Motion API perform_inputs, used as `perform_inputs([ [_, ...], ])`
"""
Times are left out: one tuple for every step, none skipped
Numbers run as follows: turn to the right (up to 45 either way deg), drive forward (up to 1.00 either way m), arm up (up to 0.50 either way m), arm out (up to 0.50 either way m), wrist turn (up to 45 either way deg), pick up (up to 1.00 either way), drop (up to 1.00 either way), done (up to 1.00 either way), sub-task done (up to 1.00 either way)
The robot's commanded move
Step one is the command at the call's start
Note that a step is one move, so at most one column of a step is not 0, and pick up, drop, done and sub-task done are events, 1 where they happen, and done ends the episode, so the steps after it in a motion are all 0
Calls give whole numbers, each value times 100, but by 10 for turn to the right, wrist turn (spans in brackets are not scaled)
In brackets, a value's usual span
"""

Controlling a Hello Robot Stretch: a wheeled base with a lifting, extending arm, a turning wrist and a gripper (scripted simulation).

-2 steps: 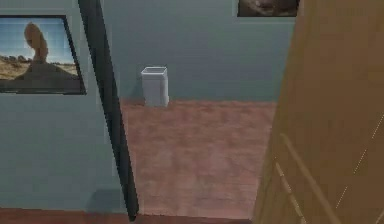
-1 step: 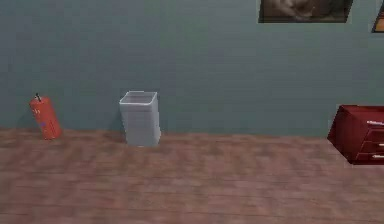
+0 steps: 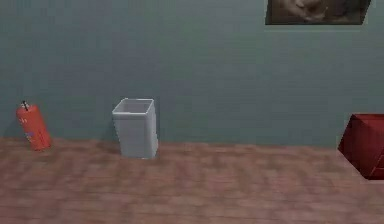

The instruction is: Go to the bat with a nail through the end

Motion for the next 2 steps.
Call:
perform_inputs([
  [450, 0, 0, 0, 0, 0, 0, 0, 0],
  [90, 0, 0, 0, 0, 0, 0, 0, 0],
])
